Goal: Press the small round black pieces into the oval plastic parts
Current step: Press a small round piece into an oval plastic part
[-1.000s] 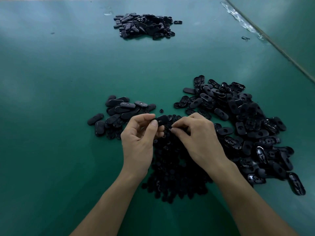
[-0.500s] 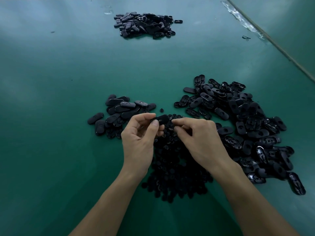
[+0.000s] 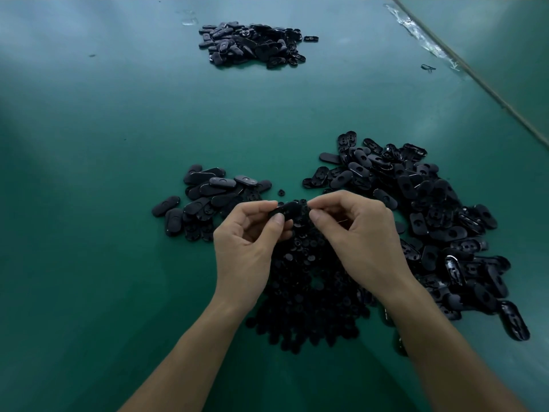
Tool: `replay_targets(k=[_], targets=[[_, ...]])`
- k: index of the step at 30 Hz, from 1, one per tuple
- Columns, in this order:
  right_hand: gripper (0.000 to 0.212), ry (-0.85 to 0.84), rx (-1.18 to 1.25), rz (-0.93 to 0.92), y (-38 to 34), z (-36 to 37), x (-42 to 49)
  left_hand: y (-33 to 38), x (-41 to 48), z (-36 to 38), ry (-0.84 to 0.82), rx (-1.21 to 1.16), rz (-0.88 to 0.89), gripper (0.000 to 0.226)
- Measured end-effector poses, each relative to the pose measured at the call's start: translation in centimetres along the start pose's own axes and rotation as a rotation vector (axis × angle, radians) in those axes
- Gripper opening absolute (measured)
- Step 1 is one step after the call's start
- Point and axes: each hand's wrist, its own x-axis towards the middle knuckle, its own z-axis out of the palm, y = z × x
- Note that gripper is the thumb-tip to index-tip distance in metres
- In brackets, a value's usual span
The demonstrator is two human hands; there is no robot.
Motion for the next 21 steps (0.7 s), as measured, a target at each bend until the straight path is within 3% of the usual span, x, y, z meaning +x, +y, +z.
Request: replay_targets(k=[7, 13, 21], targets=[[0.019, -0.004, 0.106, 0.001, -0.8, 0.1, -0.3, 0.2, -0.2, 0.0, -0.039, 0.018, -0.027, 0.014], [0.012, 0.022, 0.023, -0.078, -1.5, 1.1, -0.6, 0.4, -0.2, 0.0, -0.067, 0.028, -0.020, 0.015], [0.014, 0.001, -0.010, -0.021, -1.4, 1.6, -0.9, 0.4, -0.2, 0.0, -0.075, 0.054, -0.025, 0.020]])
